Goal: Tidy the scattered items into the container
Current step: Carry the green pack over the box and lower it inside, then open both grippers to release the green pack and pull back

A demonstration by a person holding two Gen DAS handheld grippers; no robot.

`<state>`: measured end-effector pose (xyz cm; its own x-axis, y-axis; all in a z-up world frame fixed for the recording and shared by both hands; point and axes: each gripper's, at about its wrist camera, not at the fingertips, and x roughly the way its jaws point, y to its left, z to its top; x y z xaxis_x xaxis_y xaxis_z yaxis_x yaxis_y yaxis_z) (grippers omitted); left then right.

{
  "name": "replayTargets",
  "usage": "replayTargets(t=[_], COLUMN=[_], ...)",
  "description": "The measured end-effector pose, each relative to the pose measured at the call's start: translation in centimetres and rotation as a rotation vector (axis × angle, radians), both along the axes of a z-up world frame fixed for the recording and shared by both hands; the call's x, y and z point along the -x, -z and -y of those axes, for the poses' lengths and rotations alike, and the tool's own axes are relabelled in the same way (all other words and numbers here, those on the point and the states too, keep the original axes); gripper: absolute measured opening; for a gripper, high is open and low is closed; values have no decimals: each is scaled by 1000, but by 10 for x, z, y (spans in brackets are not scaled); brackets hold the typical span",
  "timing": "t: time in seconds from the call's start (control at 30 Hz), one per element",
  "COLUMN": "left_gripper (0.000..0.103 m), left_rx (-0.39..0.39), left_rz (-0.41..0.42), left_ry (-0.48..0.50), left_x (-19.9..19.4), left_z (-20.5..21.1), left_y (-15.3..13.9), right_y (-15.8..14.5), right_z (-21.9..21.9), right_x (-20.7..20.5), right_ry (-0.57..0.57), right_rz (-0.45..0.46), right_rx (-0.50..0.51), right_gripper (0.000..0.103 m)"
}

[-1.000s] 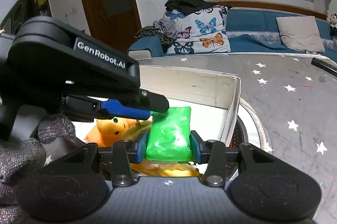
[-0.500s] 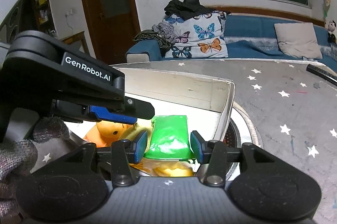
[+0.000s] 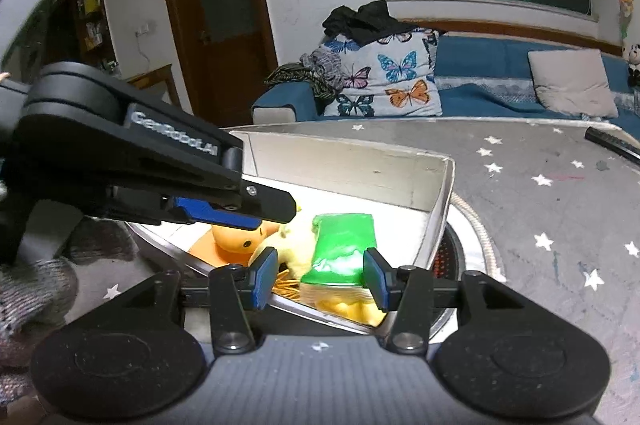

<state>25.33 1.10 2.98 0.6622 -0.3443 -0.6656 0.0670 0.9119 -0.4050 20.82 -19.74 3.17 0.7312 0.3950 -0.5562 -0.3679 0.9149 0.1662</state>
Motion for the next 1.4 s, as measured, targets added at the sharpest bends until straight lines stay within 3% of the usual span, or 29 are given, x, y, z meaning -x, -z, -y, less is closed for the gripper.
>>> replayTargets(t=[0.33,0.7,0.97,1.3,1.4], left_gripper=[29,29,29,29,30], left_rx=[-97,-184,-232,-277,-291], left_rz=[63,88,84,92,105], left_ry=[13,22,8,-26,-37], left_x=[27,78,114,158,171], left_z=[-7,-15,-24,-32,-31], left_y=[-13,-15,-11,-4,-1], right_y=[5,-8,-13,-20,-21], right_z=[1,0,1,1,-1], right_x=[-9,27,66,113,124], right_ry=[28,-6,-29,-51,-55], right_rz=[-27,29,63,116,124], right_rx=[-1,10,-5,-30,-17], right_gripper=[47,49,70,103,103])
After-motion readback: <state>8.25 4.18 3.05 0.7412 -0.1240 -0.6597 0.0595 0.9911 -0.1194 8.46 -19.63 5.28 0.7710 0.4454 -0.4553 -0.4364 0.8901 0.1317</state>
